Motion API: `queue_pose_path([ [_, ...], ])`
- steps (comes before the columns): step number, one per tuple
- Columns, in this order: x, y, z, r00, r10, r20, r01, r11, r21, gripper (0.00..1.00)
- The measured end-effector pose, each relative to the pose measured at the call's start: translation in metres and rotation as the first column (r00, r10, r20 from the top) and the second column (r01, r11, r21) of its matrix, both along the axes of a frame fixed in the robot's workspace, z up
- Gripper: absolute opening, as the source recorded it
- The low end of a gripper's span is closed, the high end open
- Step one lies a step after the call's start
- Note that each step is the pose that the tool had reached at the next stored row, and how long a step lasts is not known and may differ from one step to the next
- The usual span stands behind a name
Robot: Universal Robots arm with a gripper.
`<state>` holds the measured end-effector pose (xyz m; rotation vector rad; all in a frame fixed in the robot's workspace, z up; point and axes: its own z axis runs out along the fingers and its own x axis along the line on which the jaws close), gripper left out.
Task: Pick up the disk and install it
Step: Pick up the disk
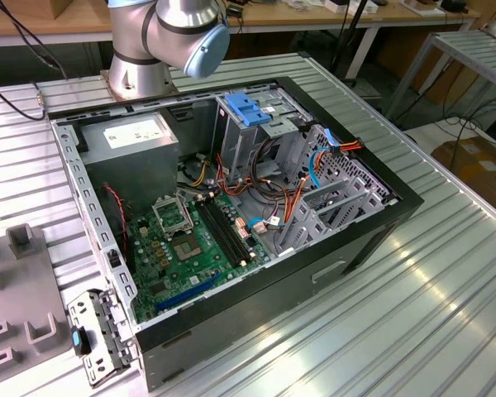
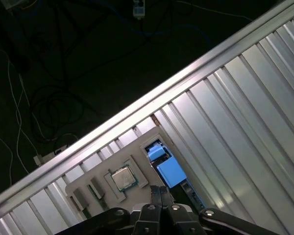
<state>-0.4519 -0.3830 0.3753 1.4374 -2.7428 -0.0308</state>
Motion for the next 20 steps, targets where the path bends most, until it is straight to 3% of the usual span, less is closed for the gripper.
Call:
queue_pose_path([
  [6, 0.0, 0.0, 0.0, 1.0, 0.007, 0.0, -0.007, 1.0, 0.0, 0.11],
  [9, 0.0, 0.0, -0.0001, 0.9992, 0.041, 0.0001, -0.041, 0.9992, 0.0001, 0.11],
  [12, 0.0, 0.0, -0.0001, 0.9942, 0.108, 0.0001, -0.108, 0.9942, 0.0, 0.11],
  [14, 0.0, 0.0, -0.0002, 0.9885, 0.151, 0.0003, -0.151, 0.9885, 0.0, 0.11],
  [20, 0.0007, 0.0001, -0.001, 0.9813, 0.192, 0.0027, -0.192, 0.9813, -0.0004, 0.11],
])
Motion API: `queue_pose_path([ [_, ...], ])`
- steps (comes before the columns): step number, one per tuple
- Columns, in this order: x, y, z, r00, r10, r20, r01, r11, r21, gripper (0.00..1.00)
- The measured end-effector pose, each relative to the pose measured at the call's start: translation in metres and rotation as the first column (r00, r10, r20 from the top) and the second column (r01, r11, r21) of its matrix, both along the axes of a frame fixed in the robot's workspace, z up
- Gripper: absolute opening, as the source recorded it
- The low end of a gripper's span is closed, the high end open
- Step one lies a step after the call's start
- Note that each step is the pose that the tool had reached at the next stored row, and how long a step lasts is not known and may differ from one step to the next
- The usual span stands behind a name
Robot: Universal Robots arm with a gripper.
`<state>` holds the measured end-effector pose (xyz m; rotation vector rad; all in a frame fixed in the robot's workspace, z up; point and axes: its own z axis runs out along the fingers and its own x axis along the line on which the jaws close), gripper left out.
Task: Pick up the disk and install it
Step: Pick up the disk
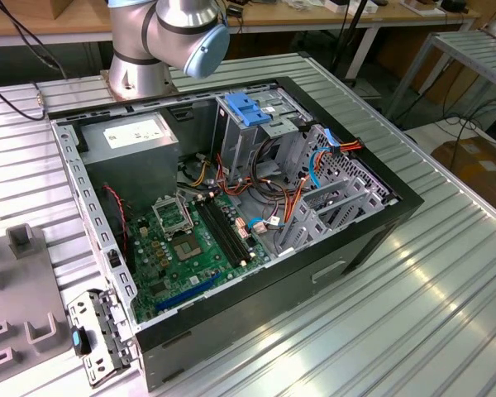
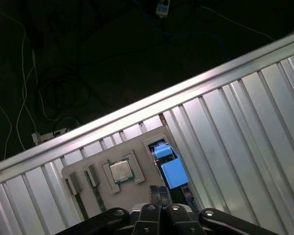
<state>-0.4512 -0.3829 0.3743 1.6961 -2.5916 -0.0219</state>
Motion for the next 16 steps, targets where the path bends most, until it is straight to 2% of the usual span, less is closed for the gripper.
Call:
queue_pose_path([
  [4, -0.0001, 0.0001, -0.0011, 0.9995, 0.032, 0.0036, -0.032, 0.9995, 0.0052, 0.11],
  [8, -0.0001, 0.0001, -0.0023, 0.9969, 0.078, 0.0056, -0.078, 0.9969, 0.0096, 0.11],
  [12, 0.0, 0.0, -0.0027, 0.9935, 0.114, 0.0089, -0.114, 0.9935, 0.01, 0.11],
  [16, 0.0, 0.0, -0.0026, 0.9926, 0.121, 0.0093, -0.121, 0.9926, 0.0099, 0.11],
])
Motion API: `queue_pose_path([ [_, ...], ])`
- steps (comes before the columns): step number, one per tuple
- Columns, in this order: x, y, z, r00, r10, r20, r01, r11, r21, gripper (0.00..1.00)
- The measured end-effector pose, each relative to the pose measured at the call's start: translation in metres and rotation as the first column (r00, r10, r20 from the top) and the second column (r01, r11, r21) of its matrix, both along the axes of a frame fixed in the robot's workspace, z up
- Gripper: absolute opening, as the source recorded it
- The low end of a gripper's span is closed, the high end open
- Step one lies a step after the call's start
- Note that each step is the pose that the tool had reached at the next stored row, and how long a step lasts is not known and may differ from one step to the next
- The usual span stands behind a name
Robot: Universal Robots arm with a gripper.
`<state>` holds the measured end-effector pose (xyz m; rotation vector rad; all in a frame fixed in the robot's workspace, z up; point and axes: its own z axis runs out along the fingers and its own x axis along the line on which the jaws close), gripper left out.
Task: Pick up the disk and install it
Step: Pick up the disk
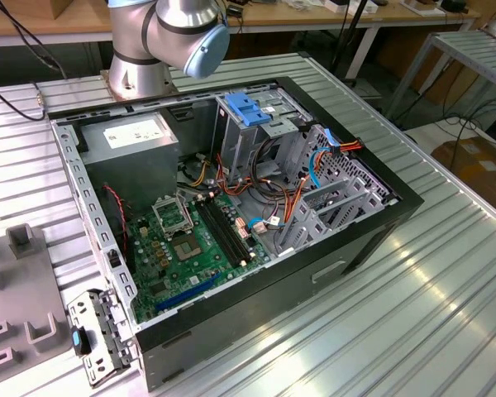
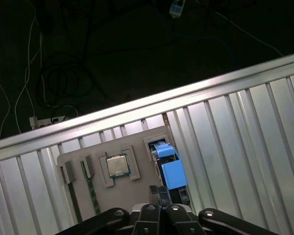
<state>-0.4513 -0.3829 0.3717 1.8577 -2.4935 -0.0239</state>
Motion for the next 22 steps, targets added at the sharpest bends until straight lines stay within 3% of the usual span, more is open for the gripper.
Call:
queue_pose_path([
  [8, 0.0, 0.0, 0.0, 1.0, 0.01, 0.0, -0.01, 1.0, 0.0, 0.11],
  [13, 0.0, 0.0, -0.0002, 0.9974, 0.071, 0.0003, -0.071, 0.9974, 0.0, 0.11],
  [20, -0.0002, 0.0023, -0.0059, 0.9907, 0.133, 0.0292, -0.133, 0.9911, -0.0032, 0.11],
  [22, -0.0012, 0.0026, -0.0077, 0.9896, 0.14, 0.0319, -0.14, 0.9901, -0.0035, 0.11],
])
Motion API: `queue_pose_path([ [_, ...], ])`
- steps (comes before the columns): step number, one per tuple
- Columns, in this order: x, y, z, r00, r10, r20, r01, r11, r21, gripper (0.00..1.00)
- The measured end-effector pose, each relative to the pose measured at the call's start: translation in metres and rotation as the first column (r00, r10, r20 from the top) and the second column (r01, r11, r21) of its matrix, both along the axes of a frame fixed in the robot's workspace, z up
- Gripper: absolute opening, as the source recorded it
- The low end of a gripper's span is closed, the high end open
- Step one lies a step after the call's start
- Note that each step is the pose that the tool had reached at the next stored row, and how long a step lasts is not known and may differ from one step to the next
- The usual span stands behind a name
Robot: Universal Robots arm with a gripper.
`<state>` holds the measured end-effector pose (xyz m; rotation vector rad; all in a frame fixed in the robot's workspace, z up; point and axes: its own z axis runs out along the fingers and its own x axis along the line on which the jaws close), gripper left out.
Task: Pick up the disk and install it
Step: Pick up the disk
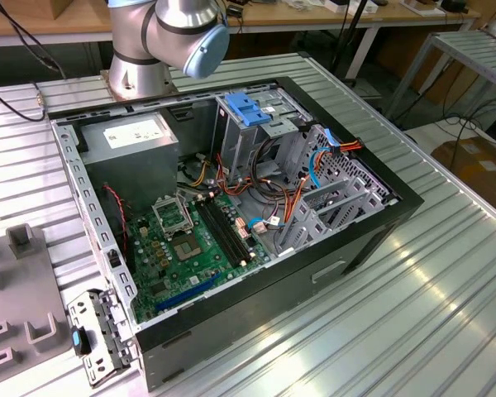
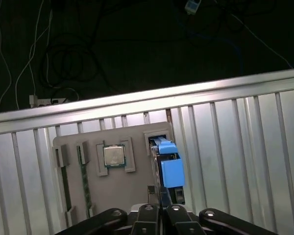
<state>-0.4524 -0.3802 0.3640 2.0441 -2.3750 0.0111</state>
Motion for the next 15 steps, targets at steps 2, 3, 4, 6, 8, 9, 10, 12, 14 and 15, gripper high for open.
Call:
queue_pose_path([
  [2, -0.0018, 0.0001, -0.0023, 1.0, 0.005, 0.0008, -0.005, 1.0, 0.0001, 0.17],
  [3, -0.0028, 0.0005, -0.0036, 1.0, 0.007, 0.0008, -0.007, 1.0, 0.0003, 0.17],
  [4, -0.0043, 0.0008, -0.0044, 1.0, 0.007, 0.0006, -0.007, 1.0, 0.0001, 0.17],
  [6, -0.0065, 0.0011, -0.0054, 1.0, 0.007, 0.0008, -0.007, 1.0, 0.0003, 0.18],
  [8, -0.0074, 0.0012, -0.006, 1.0, 0.007, 0.0008, -0.007, 1.0, 0.0003, 0.25],
  [9, -0.0074, 0.0012, -0.0061, 1.0, 0.007, 0.0007, -0.007, 1.0, 0.0003, 0.26],
  [10, -0.0075, 0.0012, -0.006, 1.0, 0.007, 0.0006, -0.007, 1.0, 0.0002, 0.26],
  [12, -0.0076, 0.0018, -0.0066, 1.0, 0.007, 0.0008, -0.007, 1.0, 0.0003, 0.44],
  [14, -0.0076, 0.0041, -0.0097, 1.0, 0.007, 0.0009, -0.007, 1.0, 0.0003, 0.51],
  [15, -0.0076, 0.0056, -0.0123, 1.0, 0.007, 0.0009, -0.007, 1.0, 0.0003, 0.51],
])
